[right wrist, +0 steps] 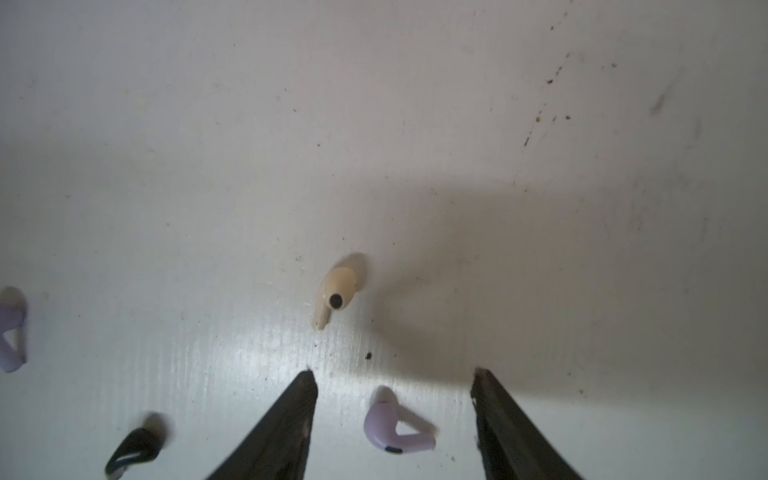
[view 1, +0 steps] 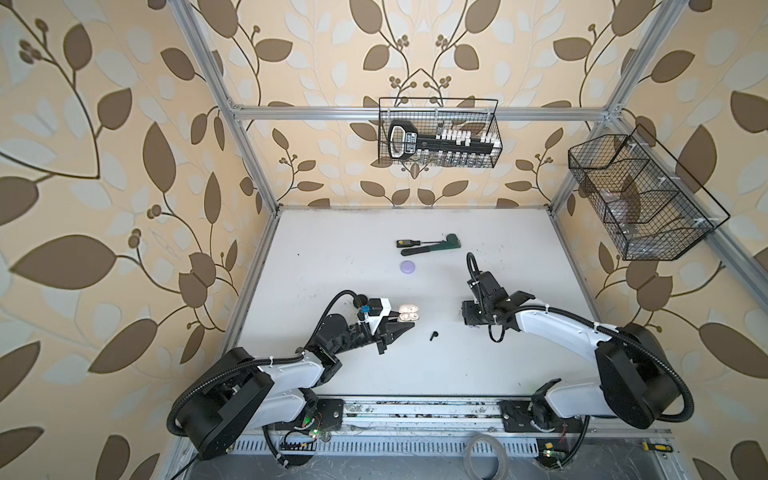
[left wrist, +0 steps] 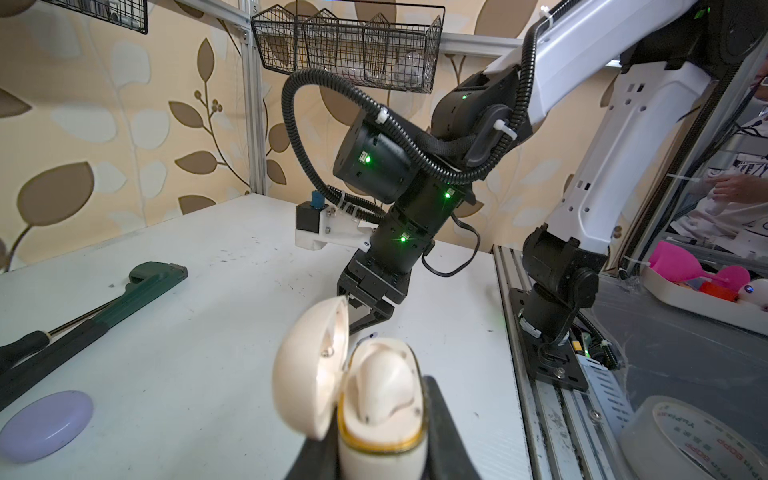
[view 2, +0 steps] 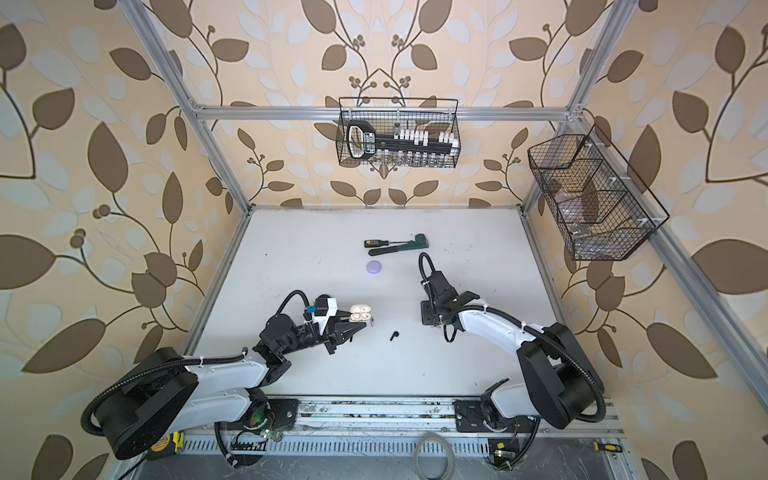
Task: Insert the wireless bluetooth earbuds into the charging case
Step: 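Move the open right gripper over the second white earbud on the table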
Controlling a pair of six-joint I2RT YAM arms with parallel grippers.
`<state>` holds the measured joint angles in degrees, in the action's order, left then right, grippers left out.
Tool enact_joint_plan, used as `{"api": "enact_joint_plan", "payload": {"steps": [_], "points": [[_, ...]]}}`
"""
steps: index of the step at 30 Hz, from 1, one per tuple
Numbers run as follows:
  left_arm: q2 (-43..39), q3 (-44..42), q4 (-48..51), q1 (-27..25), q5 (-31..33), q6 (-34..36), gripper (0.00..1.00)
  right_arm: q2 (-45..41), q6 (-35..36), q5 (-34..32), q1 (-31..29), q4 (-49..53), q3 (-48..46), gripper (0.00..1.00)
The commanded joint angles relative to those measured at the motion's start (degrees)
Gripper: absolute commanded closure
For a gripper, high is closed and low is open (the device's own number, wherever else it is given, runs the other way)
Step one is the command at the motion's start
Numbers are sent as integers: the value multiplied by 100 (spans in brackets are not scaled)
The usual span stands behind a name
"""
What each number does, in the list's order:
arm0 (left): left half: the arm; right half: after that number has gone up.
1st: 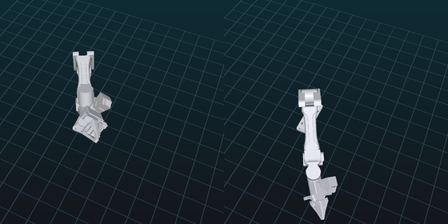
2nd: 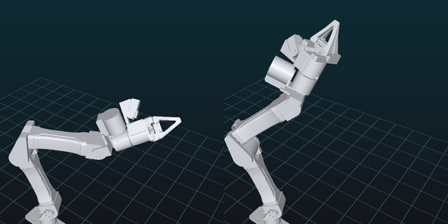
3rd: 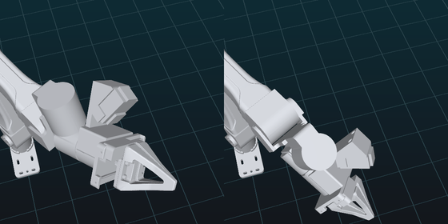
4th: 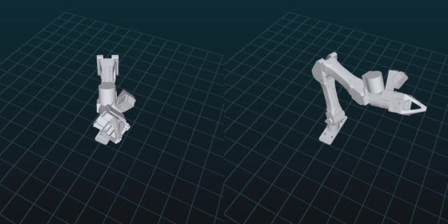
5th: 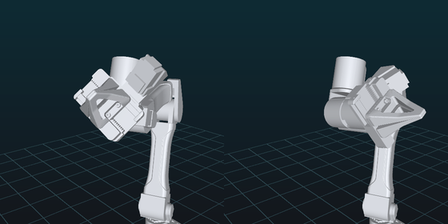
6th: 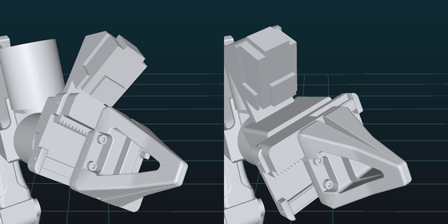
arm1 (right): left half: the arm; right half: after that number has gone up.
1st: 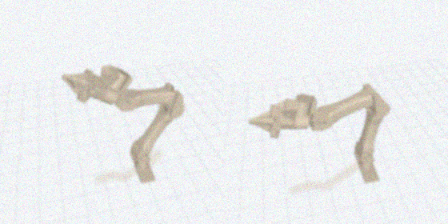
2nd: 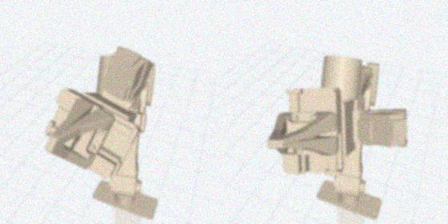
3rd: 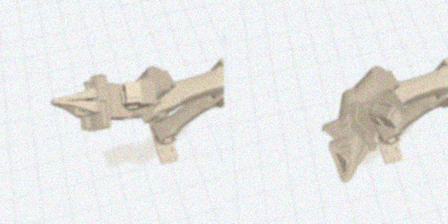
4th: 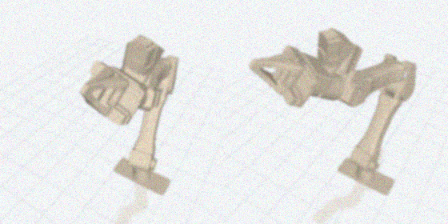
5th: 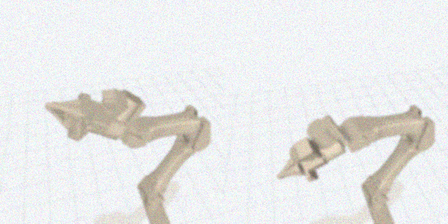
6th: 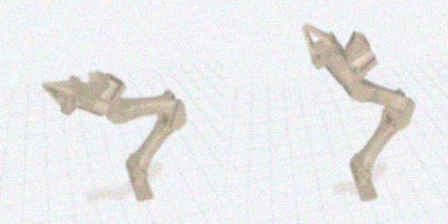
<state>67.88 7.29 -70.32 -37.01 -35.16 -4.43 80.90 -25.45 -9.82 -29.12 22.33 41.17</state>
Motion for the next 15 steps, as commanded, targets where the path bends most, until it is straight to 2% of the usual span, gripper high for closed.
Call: {"api": "enact_joint_plan", "payload": {"steps": [1, 10, 15], "points": [[-218, 66, -109, 36, -52, 126, 100, 242, 19, -169, -70, 47, 269, 40], [-328, 71, 62, 36, -35, 165, 100, 502, -21, -458, -521, -30, 535, 39], [-276, 71, 21, 36, -27, 153, 100, 743, -114, -543, -514, -28, 734, 38]]}}
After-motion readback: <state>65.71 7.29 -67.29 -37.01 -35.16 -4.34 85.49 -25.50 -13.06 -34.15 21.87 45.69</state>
